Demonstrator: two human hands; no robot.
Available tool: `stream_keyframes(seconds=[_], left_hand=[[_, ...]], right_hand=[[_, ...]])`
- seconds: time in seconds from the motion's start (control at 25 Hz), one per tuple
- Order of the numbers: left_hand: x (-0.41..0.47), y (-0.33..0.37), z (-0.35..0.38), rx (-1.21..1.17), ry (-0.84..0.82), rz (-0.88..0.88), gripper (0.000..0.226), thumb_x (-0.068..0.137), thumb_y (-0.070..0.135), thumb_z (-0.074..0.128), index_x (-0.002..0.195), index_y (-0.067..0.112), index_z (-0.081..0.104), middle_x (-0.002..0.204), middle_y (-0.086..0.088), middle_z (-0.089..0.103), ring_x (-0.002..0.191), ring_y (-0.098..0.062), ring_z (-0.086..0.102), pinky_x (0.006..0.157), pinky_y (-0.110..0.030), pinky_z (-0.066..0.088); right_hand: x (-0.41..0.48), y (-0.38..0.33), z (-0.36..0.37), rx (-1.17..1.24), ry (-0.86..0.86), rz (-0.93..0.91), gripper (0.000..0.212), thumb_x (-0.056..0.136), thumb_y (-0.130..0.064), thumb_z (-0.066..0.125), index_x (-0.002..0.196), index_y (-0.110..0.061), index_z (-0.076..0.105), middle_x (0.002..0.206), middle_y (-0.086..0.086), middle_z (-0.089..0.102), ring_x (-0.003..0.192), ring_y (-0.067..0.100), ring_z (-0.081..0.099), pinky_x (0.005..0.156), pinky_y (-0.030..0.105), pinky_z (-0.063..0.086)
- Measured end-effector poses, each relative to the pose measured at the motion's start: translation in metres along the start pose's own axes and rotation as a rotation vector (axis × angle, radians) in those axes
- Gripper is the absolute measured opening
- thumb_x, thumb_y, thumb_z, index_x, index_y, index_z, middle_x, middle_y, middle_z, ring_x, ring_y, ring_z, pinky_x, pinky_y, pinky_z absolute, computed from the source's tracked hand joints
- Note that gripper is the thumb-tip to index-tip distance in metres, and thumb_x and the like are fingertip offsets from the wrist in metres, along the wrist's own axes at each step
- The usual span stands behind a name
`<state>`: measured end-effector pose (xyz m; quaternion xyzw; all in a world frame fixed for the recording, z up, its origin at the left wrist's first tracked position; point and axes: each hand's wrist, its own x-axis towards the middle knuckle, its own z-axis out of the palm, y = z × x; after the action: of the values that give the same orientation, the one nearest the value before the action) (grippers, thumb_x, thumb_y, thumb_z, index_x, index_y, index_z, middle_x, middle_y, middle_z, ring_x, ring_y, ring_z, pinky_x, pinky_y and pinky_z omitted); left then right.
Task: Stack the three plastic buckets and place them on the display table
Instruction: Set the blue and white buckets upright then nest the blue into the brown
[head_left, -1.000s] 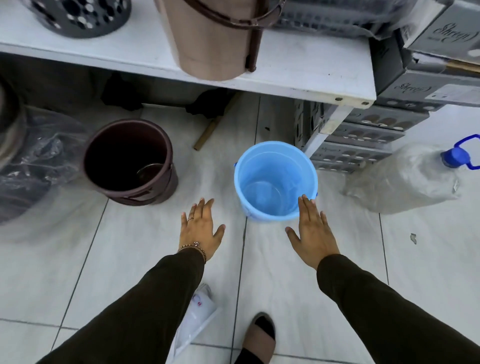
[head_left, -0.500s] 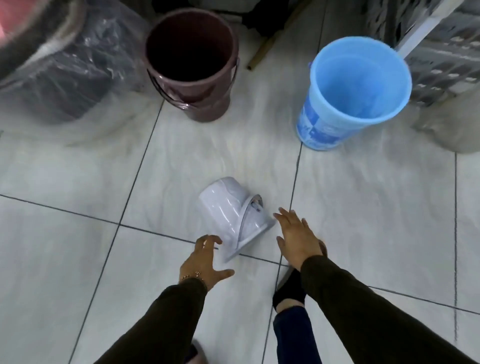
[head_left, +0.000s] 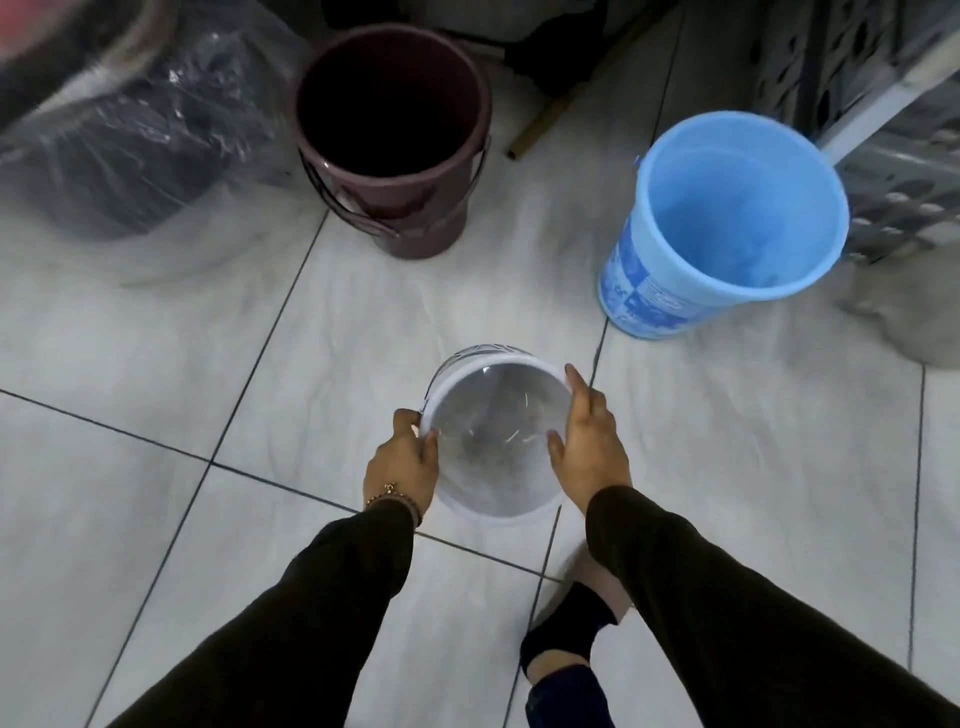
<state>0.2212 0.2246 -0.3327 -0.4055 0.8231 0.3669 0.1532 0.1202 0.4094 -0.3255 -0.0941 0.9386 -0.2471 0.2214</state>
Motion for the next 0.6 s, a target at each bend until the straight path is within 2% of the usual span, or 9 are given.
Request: stream_keyframes(seconds=[0.08, 0.2, 0.28, 0.36, 0.44, 0.48, 0.6], left_hand=[[0.021, 0.02, 0.004, -0.111, -0.059, -0.095, 0.034, 0.098, 0.031, 0.042, 0.128, 0.017, 0.039, 0.102, -0.021, 0.069, 0.09, -0.044, 0.068, 0.082, -0.048, 0.058], [0.039, 0.034, 0.015, -0.272, -0.095, -0.267, 0.041, 0.098, 0.021, 0.041, 0.138, 0.014, 0.037, 0.119, -0.024, 0.061, 0.099, -0.047, 0.066, 0.085, -0.055, 0.059], [0.04, 0.038, 0.014, -0.261, -0.109, -0.336, 0.047, 0.096, 0.02, 0.045, 0.143, 0.014, 0.036, 0.132, -0.021, 0.055, 0.112, -0.046, 0.059, 0.094, -0.052, 0.055], [0.035, 0.043, 0.008, -0.038, -0.116, -0.348, 0.064, 0.093, 0.032, 0.053, 0.15, 0.014, 0.028, 0.151, -0.018, 0.039, 0.129, -0.043, 0.048, 0.105, -0.051, 0.046], [0.027, 0.065, -0.004, 0.219, -0.004, -0.263, 0.08, 0.09, 0.046, 0.055, 0.154, 0.013, 0.021, 0.161, -0.013, 0.024, 0.141, -0.038, 0.037, 0.111, -0.053, 0.039], [0.026, 0.079, -0.01, 0.278, 0.07, -0.165, 0.08, 0.089, 0.048, 0.054, 0.154, 0.013, 0.022, 0.162, -0.012, 0.023, 0.143, -0.036, 0.036, 0.112, -0.052, 0.037], [0.041, 0.136, -0.021, 0.211, 0.107, 0.106, 0.066, 0.092, 0.038, 0.053, 0.15, 0.016, 0.032, 0.159, -0.009, 0.031, 0.142, -0.031, 0.037, 0.113, -0.046, 0.035]], right_hand=[[0.011, 0.009, -0.005, 0.022, -0.068, 0.078, 0.091, 0.089, -0.006, 0.058, 0.157, -0.026, 0.001, 0.156, 0.008, 0.027, 0.133, 0.026, 0.045, 0.105, 0.041, 0.048], [0.01, 0.022, -0.002, 0.013, -0.171, 0.02, 0.087, 0.094, -0.012, 0.052, 0.157, -0.025, -0.007, 0.167, -0.004, -0.001, 0.139, 0.022, 0.045, 0.105, 0.036, 0.047], [0.011, 0.028, -0.006, 0.016, -0.198, -0.024, 0.082, 0.097, -0.028, 0.05, 0.157, -0.027, -0.005, 0.167, -0.008, -0.002, 0.145, 0.021, 0.036, 0.111, 0.037, 0.043], [0.017, 0.032, -0.017, -0.036, -0.187, -0.026, 0.074, 0.098, -0.046, 0.043, 0.157, -0.029, 0.003, 0.167, -0.005, 0.006, 0.153, 0.022, 0.017, 0.121, 0.043, 0.029], [0.027, 0.035, -0.043, -0.048, -0.15, 0.056, 0.076, 0.094, -0.063, 0.032, 0.157, -0.027, 0.01, 0.167, 0.001, 0.011, 0.154, 0.022, 0.013, 0.124, 0.044, 0.022], [0.034, 0.036, -0.059, 0.029, -0.112, 0.141, 0.083, 0.09, -0.07, 0.027, 0.157, -0.024, 0.012, 0.167, 0.003, 0.012, 0.154, 0.022, 0.015, 0.124, 0.043, 0.021], [0.07, 0.044, -0.114, 0.447, 0.108, 0.458, 0.097, 0.083, -0.077, 0.028, 0.157, -0.017, 0.012, 0.166, 0.008, 0.014, 0.152, 0.024, 0.019, 0.123, 0.04, 0.019]])
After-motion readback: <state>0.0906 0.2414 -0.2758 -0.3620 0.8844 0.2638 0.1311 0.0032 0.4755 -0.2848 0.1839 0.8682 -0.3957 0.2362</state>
